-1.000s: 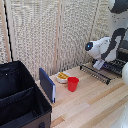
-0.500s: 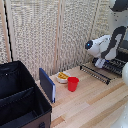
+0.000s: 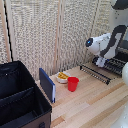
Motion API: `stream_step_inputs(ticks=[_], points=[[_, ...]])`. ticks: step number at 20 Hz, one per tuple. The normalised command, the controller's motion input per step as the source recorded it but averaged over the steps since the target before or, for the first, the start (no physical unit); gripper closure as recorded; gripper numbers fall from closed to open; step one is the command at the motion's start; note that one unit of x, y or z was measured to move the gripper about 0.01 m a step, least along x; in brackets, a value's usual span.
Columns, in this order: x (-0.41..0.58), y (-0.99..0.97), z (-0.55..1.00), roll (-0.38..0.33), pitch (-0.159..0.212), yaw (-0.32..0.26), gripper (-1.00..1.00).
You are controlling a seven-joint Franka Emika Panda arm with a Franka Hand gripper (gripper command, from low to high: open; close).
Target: With care, position your gripper close to the oven tray handle. Make sure to grip the handle tightly. Delicately and attentively pull the tray out from the oven.
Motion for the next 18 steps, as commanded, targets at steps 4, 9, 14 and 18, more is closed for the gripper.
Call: stream_step_inputs(ticks=[4,9,14,18], points=[[0.259,0.42,0.02,0.343,0.132,-0.119,1.0],[0.118,0.62,0.21,0.198,0.063,-0.091,1.0],[0.022,0.72,0.2,0.104,0.009,-0.096,1.0],[0.029,0.53,0.1,0.152,0.05,-0.127,1.0]])
